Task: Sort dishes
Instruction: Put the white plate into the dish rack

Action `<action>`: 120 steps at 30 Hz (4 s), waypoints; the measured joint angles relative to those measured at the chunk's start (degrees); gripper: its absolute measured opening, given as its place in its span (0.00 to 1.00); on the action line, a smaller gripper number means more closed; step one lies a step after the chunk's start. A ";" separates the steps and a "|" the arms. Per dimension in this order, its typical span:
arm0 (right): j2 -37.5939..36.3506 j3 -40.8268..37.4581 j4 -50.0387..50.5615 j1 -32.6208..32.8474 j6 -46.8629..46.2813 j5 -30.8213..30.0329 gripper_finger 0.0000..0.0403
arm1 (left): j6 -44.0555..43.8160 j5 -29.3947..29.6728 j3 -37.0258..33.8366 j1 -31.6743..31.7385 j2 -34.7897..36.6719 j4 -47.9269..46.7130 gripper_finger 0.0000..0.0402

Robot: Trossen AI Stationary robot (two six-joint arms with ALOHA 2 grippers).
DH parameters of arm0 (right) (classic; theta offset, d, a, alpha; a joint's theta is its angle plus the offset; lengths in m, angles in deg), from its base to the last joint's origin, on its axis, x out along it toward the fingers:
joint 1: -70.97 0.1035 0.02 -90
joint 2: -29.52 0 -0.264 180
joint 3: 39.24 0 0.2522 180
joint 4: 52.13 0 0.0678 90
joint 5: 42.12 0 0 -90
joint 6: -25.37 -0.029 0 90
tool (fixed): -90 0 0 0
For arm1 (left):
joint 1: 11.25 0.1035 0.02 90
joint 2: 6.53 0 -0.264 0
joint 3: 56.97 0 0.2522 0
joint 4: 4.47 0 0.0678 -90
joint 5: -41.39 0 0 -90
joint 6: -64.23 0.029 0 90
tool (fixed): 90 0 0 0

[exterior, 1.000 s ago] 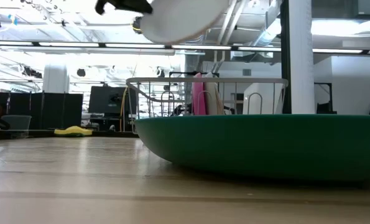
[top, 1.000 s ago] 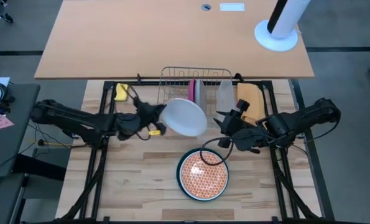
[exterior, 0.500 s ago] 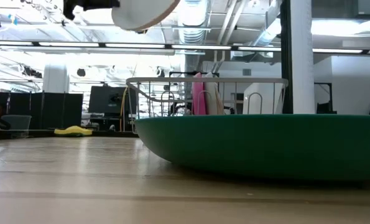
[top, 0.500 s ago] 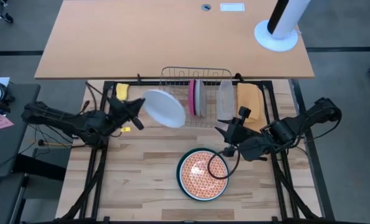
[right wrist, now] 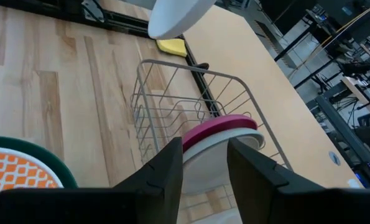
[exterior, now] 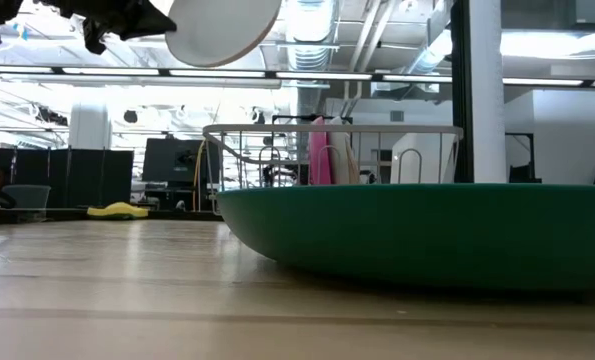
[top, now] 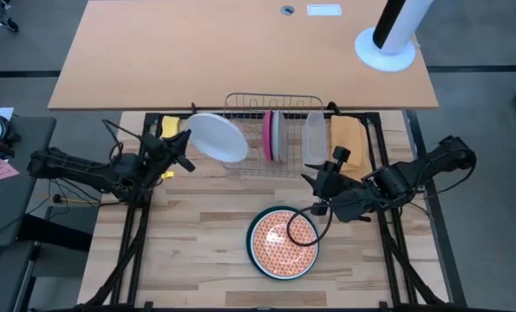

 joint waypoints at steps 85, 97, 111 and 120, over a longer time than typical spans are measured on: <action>0.04 0.00 5.33 2.25 -0.02 0.27 0.32 | 75.12 -53.75 0.13 -12.20 -11.83 30.98 0.00; 0.04 0.00 5.14 2.25 -0.04 0.28 0.32 | 56.72 -23.11 0.13 -11.72 -11.83 35.81 0.00; 0.04 0.00 5.09 2.25 -0.07 0.26 0.32 | 30.04 5.01 0.13 -4.77 -12.27 33.10 0.00; 0.04 -0.02 4.98 1.86 -6.38 0.26 0.32 | 23.54 5.67 0.13 -1.70 -12.25 26.87 0.00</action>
